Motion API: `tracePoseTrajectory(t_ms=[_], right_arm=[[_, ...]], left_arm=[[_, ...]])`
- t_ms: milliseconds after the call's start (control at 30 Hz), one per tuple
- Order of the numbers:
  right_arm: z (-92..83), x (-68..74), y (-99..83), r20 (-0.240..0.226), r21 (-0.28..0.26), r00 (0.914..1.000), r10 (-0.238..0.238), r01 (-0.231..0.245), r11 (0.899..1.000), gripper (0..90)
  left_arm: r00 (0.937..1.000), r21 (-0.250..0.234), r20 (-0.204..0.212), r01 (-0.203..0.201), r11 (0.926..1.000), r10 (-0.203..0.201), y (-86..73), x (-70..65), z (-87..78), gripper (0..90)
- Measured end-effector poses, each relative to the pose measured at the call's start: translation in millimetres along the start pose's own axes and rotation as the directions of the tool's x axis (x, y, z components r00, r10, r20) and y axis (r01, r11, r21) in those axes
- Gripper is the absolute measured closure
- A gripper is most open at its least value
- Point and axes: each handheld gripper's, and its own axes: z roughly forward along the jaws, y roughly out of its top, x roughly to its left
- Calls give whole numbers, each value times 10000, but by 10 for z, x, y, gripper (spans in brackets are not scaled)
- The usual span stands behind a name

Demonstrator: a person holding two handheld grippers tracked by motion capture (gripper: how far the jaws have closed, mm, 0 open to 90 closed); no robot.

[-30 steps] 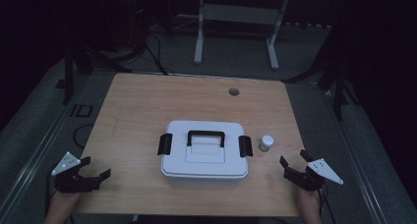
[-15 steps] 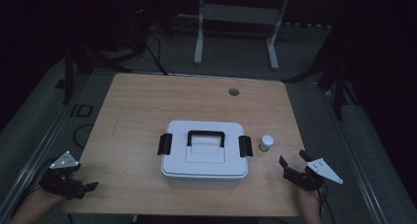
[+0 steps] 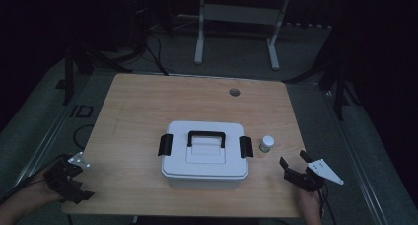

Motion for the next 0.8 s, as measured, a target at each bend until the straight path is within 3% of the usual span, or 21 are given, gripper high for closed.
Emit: tracePoseTrajectory(t_ms=[133, 267, 333, 433, 800], right_arm=[[0, 1, 0, 14, 8, 10000, -3, 3, 10000, 136], [0, -1, 0, 24, 5, 10000, 21, -21, 10000, 136], [0, -1, 0, 23, 7, 10000, 28, -28, 10000, 136], [0, -5, -1, 8, -19, 10000, 57, -57, 10000, 136], [3, 2, 1, -7, 37, 10000, -4, 4, 10000, 136]], left_arm=[[9999, 1008, 1, -141, 9948, 141, 71, 14, -40, 12], [9996, 1877, 66, -266, 9819, 259, 146, 17, -69, 12], [9994, 1991, 153, -339, 9794, 315, 191, 15, -100, 12], [9989, 1882, 328, -402, 9813, 346, 269, 1, -163, 12], [9930, 1618, 507, -1138, 9802, 1069, 601, -137, -388, 12]])
